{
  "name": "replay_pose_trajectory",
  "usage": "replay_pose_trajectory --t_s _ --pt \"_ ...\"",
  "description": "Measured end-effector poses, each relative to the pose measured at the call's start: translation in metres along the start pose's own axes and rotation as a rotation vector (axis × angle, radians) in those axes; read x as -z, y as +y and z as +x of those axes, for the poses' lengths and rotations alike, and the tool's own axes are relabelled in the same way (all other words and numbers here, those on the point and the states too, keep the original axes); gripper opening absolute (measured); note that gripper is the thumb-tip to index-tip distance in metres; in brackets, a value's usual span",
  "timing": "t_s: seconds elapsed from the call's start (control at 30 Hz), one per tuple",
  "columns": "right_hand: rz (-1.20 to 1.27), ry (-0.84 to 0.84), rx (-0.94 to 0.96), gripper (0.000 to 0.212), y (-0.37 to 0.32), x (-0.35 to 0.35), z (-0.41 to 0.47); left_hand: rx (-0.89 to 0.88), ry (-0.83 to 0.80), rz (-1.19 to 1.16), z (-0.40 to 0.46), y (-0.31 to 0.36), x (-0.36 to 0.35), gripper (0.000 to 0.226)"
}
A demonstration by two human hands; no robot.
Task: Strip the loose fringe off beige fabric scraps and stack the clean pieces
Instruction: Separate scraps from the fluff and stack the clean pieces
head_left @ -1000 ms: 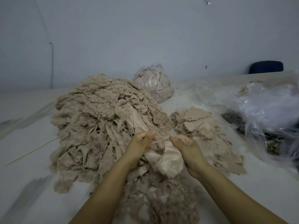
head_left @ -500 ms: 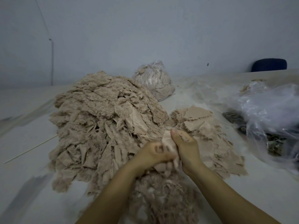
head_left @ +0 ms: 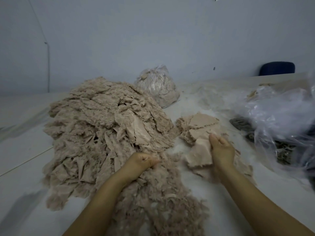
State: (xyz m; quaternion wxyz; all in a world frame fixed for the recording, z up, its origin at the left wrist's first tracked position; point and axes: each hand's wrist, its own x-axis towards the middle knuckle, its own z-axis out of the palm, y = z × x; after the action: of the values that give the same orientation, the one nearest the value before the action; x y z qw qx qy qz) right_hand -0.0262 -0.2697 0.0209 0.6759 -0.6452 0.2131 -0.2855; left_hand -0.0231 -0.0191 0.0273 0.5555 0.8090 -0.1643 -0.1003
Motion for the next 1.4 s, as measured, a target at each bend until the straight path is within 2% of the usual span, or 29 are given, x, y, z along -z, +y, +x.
replay_pose_trajectory --t_s 0.07,0.13,0.17,0.23,0.27,0.3,0.37,0.4,0.43,0.47,0.53,0.6,0.7,0.77,0.87,0.93,1.0,1.07,1.17,1.2,1.3,1.33,1.4 --pt "-0.258 -0.042 -0.007 0.013 0.003 0.014 0.018 -0.007 0.013 -0.042 0.0 0.0 -0.003 0.029" --pt "-0.574 -0.056 0.026 0.027 0.006 0.025 0.028 0.009 -0.041 -0.088 -0.001 0.002 -0.004 0.017" --pt "-0.658 -0.038 0.094 0.033 0.006 0.027 0.027 0.033 -0.084 -0.056 -0.001 0.003 -0.004 0.013" --pt "-0.638 -0.038 0.276 0.029 0.0 0.023 0.011 0.055 -0.157 0.055 0.001 0.003 -0.002 0.024" --pt "-0.551 -0.125 0.32 0.023 -0.002 0.018 -0.002 0.058 -0.168 0.053 0.002 0.003 -0.004 0.027" --pt "-0.483 -0.288 0.3 0.018 -0.005 0.012 -0.019 0.058 -0.159 0.011 0.002 0.005 -0.006 0.028" --pt "-0.378 -0.7 0.124 0.023 -0.004 -0.003 -0.054 0.05 -0.132 -0.177 0.003 0.011 -0.013 0.026" --pt "-0.303 -0.832 0.052 0.024 -0.001 -0.01 -0.067 0.018 -0.101 -0.244 0.003 0.014 -0.015 0.024" --pt "-0.245 -0.863 0.033 0.016 0.005 -0.016 -0.075 -0.012 -0.051 -0.273 0.004 0.017 -0.017 0.02" --pt "-0.179 -0.834 0.037 0.008 0.007 -0.021 -0.08 -0.032 0.027 -0.282 0.005 0.018 -0.018 0.017" --pt "-0.079 -0.736 0.013 0.017 0.01 -0.024 -0.081 -0.021 0.231 -0.283 0.008 0.018 -0.014 0.014" --pt "0.004 -0.703 -0.031 0.018 0.008 -0.024 -0.081 -0.013 0.303 -0.269 0.009 0.015 -0.009 0.017" --pt "0.005 -0.737 -0.036 0.021 0.007 -0.027 -0.082 -0.027 0.082 -0.121 0.005 0.01 -0.014 0.02" --pt "-0.031 -0.709 -0.056 0.024 0.008 -0.03 -0.084 -0.045 -0.021 -0.139 0.003 0.008 -0.02 0.013" --pt "0.106 -0.649 -0.204 0.027 0.008 -0.033 -0.086 -0.025 0.052 -0.374 0.005 0.006 -0.022 0.014" --pt "0.17 -0.69 -0.259 0.029 0.008 -0.034 -0.09 -0.087 0.14 -0.253 0.007 0.005 -0.019 0.017" --pt "0.03 -0.739 -0.153 0.031 0.009 -0.035 -0.091 -0.149 0.116 -0.129 0.008 0.008 -0.021 0.019" --pt "-0.053 -0.709 -0.039 0.018 0.01 -0.038 -0.092 -0.184 0.151 -0.129 0.01 0.01 -0.023 0.015" --pt "0.08 -0.634 -0.12 0.01 0.011 -0.038 -0.088 -0.177 0.317 -0.204 0.012 0.013 -0.013 0.012" --pt "0.113 -0.614 -0.143 0.008 0.009 -0.038 -0.087 -0.161 0.289 -0.207 0.011 0.013 -0.01 0.012" --pt "0.158 -0.611 -0.14 0.008 0.009 -0.037 -0.084 -0.045 0.034 -0.072 0.006 0.012 -0.012 0.025" --pt "0.161 -0.609 -0.122 0.008 0.008 -0.037 -0.084 -0.033 0.005 -0.073 0.006 0.012 -0.013 0.027" --pt "0.161 -0.575 -0.084 0.011 0.008 -0.034 -0.082 0.014 0.128 -0.215 0.007 0.011 -0.008 0.024"
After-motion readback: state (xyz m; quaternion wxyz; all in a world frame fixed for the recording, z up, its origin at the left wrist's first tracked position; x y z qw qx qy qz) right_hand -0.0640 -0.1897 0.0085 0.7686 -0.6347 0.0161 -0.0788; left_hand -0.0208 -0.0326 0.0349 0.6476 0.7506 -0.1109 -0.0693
